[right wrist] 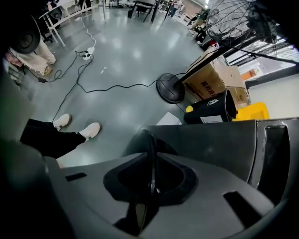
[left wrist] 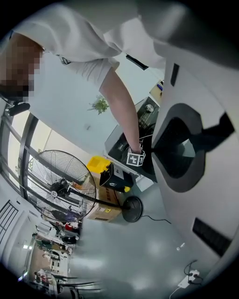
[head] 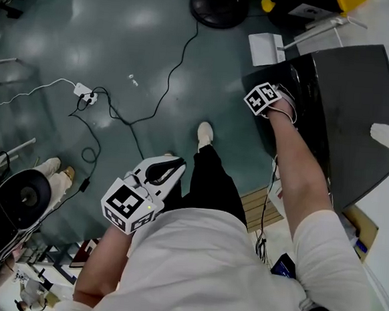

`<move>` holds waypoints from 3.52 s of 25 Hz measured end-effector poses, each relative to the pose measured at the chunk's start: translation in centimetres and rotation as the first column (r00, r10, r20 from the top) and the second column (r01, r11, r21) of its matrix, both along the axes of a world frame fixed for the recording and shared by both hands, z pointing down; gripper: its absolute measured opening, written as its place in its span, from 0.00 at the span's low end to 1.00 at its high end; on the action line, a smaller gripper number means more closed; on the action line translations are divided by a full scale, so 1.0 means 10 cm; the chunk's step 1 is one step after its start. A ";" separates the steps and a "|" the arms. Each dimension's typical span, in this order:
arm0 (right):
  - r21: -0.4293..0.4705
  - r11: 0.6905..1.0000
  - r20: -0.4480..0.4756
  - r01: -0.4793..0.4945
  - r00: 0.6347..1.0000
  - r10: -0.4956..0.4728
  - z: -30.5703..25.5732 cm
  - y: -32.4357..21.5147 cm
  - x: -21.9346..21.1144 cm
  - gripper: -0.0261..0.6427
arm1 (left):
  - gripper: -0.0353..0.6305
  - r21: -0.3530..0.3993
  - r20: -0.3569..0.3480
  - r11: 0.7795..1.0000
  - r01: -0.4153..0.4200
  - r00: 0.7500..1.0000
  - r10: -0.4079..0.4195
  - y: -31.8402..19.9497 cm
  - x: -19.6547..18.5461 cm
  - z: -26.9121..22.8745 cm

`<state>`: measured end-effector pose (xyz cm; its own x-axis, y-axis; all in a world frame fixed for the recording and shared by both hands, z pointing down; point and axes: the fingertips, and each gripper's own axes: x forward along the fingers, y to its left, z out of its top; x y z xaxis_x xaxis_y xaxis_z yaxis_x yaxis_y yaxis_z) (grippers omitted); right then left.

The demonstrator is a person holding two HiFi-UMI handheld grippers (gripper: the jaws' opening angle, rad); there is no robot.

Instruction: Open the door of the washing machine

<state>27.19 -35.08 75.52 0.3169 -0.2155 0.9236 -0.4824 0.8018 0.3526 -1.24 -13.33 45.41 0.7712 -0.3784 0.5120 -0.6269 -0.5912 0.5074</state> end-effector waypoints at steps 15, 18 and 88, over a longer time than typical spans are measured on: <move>0.005 0.999 0.058 -0.031 0.998 0.031 -0.04 -0.03 -0.02 0.08 | 0.09 0.000 0.010 1.000 0.006 1.000 -0.006 0.10 -0.08 0.02; -0.005 0.999 0.080 -0.035 0.996 0.035 -0.05 -0.02 -0.05 0.05 | 0.09 0.001 0.008 1.000 0.005 1.000 -0.005 0.11 -0.10 0.01; -0.175 0.963 0.070 0.205 0.978 -0.195 0.19 1.17 -1.20 0.16 | 0.09 0.011 -0.002 0.999 -0.040 0.999 0.040 0.53 -0.55 0.05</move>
<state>15.22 -23.37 77.44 0.2351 -0.0982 0.9670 -0.3193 0.9318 0.1723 -6.73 -8.07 45.87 0.7871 -0.3526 0.5061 -0.6013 -0.6215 0.5022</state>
